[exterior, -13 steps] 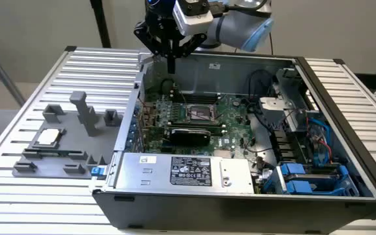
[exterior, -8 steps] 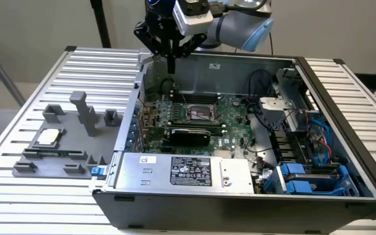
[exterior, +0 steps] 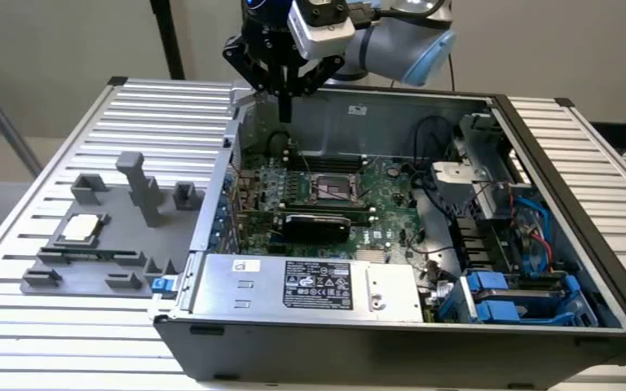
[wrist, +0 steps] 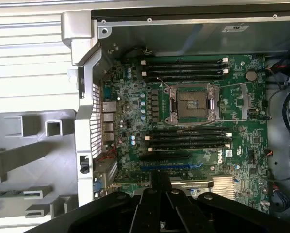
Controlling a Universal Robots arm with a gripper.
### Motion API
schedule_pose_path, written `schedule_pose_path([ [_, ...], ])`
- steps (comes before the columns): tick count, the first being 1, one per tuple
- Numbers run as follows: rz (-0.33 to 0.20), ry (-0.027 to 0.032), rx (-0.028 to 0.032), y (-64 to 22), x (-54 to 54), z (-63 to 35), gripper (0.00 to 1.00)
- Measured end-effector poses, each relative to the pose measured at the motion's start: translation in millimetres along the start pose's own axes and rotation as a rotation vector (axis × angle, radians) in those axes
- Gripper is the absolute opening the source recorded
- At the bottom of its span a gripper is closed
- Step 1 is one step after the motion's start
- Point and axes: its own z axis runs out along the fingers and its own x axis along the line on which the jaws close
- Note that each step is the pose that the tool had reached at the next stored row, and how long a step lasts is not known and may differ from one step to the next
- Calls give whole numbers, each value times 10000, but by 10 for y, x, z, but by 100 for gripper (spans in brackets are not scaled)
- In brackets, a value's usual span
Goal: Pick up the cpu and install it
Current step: 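Reach for the cpu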
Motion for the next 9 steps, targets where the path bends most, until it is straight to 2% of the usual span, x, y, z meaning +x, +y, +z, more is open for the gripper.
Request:
schedule_pose_path([
  [3,-1,1,2,-8,50,-3,11],
  [9,0,-1,0,-55,316,-9,11],
])
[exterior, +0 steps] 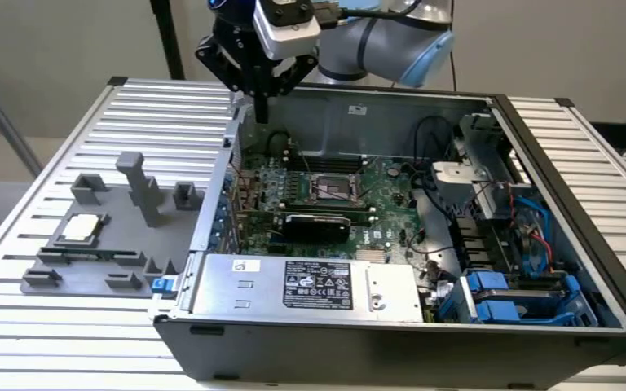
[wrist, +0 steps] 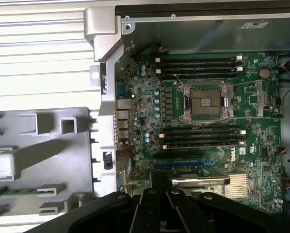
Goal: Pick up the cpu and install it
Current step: 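Reach for the cpu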
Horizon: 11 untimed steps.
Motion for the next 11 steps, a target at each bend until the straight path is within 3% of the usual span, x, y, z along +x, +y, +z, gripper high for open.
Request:
schedule_pose_path([
  [11,-1,-5,-1,-84,492,-11,11],
])
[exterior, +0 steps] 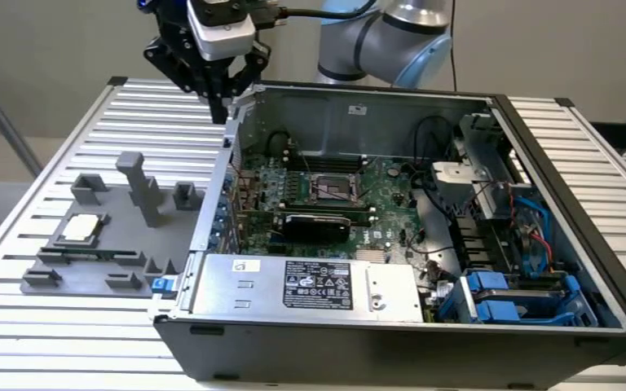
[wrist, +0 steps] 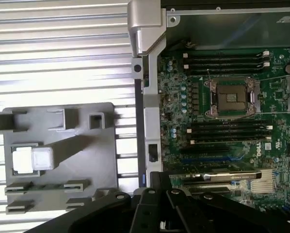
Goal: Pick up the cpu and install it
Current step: 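Reach for the cpu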
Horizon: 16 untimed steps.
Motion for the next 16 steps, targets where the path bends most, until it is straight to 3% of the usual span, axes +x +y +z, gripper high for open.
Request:
schedule_pose_path([
  [16,0,-3,31,-117,718,24,11],
])
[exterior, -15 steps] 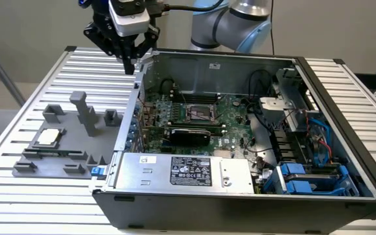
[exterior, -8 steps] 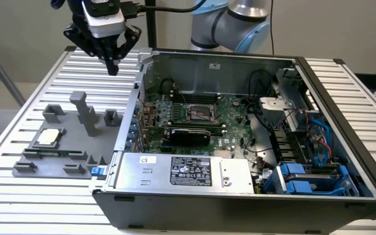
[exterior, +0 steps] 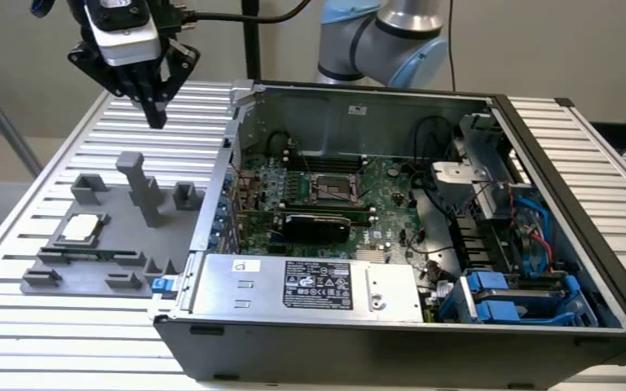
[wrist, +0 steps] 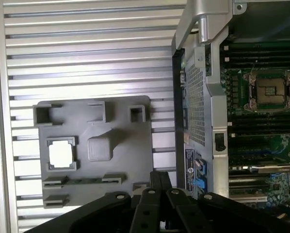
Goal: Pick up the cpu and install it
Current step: 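Reach for the cpu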
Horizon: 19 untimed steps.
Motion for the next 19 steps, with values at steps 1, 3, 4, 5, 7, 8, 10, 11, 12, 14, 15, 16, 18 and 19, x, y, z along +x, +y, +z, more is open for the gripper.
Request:
schedule_pose_path([
  [1,0,0,1,-8,45,4,11],
  [3,1,-1,3,-24,138,14,11],
  [4,0,0,4,-32,183,19,11],
  [5,-1,-1,5,-38,227,27,11],
  [7,0,0,6,-50,319,47,11],
  [8,0,-1,7,-55,364,58,11],
  [10,0,-1,8,-64,454,85,11],
  [11,-1,0,9,-69,499,101,11],
  [12,0,-1,9,-73,547,119,11],
  [14,1,-1,9,-81,637,153,11],
  [15,0,0,9,-85,683,170,11],
  [16,0,0,9,-89,728,187,11],
  [18,0,0,10,-97,818,221,11],
  [19,0,-1,9,-101,863,238,11],
])
